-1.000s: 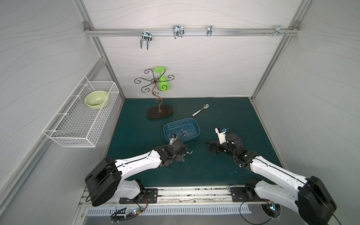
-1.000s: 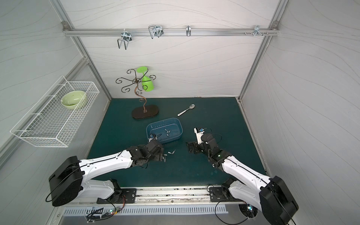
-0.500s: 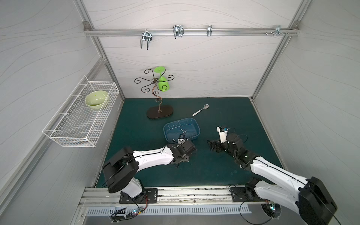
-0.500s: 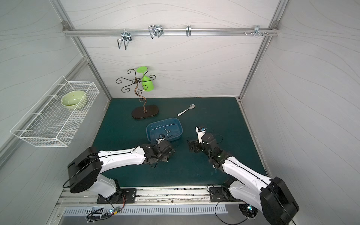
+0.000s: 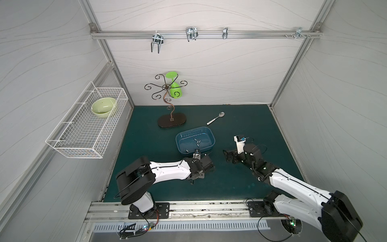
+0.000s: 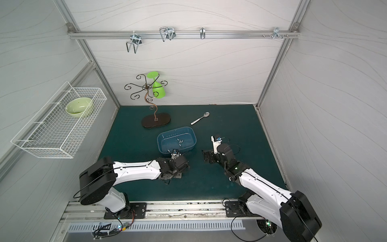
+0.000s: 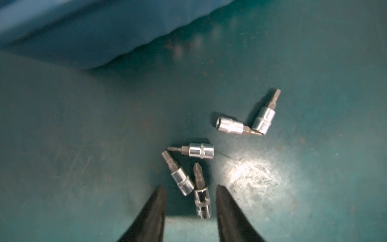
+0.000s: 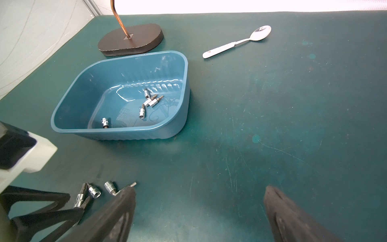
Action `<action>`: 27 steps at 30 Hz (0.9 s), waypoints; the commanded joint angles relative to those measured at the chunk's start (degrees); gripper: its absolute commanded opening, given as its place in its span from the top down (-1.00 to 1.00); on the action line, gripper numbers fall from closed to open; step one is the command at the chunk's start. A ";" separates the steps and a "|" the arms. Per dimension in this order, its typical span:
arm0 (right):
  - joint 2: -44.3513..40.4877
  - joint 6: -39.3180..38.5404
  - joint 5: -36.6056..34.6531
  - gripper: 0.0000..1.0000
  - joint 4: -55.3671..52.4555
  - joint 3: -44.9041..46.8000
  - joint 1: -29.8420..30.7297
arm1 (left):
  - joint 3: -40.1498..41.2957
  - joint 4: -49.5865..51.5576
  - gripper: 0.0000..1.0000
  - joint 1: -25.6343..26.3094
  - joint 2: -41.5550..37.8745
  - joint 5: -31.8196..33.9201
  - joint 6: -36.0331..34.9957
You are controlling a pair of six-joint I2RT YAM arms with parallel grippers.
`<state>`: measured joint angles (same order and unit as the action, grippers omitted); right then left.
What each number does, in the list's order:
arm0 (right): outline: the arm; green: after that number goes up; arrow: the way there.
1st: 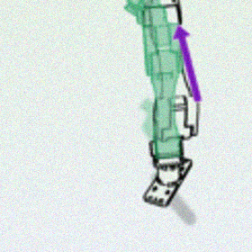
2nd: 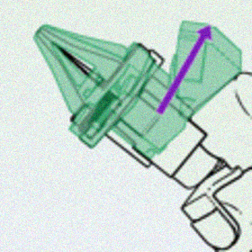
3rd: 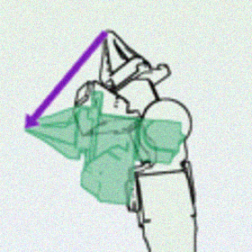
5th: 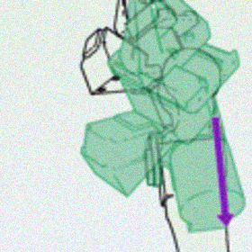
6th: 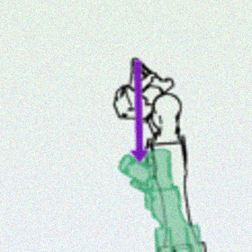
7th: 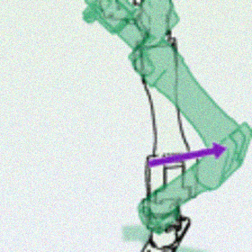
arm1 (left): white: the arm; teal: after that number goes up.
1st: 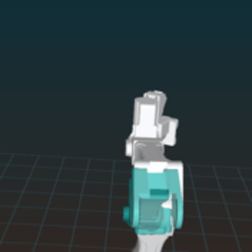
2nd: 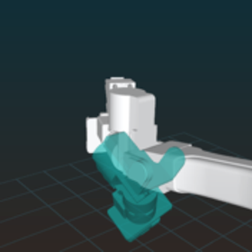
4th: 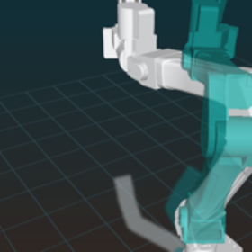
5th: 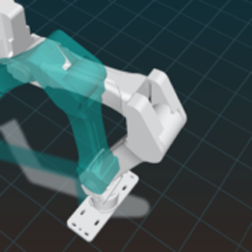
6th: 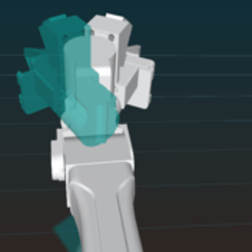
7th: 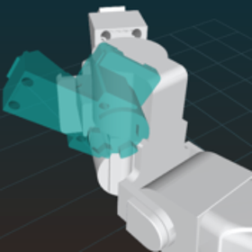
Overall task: Put the bit on the desktop into the storage box
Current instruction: Pick up the screwdriver bit from the center of the board.
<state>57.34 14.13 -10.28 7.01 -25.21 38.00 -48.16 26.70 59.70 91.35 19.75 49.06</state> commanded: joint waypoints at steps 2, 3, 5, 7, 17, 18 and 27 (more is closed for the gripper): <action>-1.18 0.80 -0.70 -0.97 0.42 0.25 -0.22 | -1.32 -0.16 0.27 0.33 1.26 0.31 0.78; -1.30 0.82 -0.78 -0.97 0.46 0.26 -0.23 | -1.28 -0.42 0.29 0.33 1.36 0.15 0.78; -1.29 0.88 -0.79 -0.97 0.47 0.29 -0.21 | -1.14 -0.99 0.36 0.32 1.74 -0.42 0.78; -1.25 0.81 -0.81 -0.97 0.55 0.34 -0.21 | -0.97 -1.55 0.41 0.33 2.15 -0.80 0.79; -1.36 0.86 -0.84 -0.98 0.38 0.29 -0.21 | -1.06 -1.91 0.50 0.33 3.11 -1.47 0.74; -1.36 0.87 -0.87 -0.98 0.43 0.29 -0.22 | -0.98 -1.90 0.51 0.33 3.13 -1.64 0.80; -1.52 0.85 -1.01 -0.98 0.29 0.34 -0.26 | 0.05 -1.52 0.66 0.68 2.68 -2.70 1.72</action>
<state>57.12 14.15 -10.50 7.01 -25.21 38.00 -48.16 25.45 59.83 93.54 17.72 50.02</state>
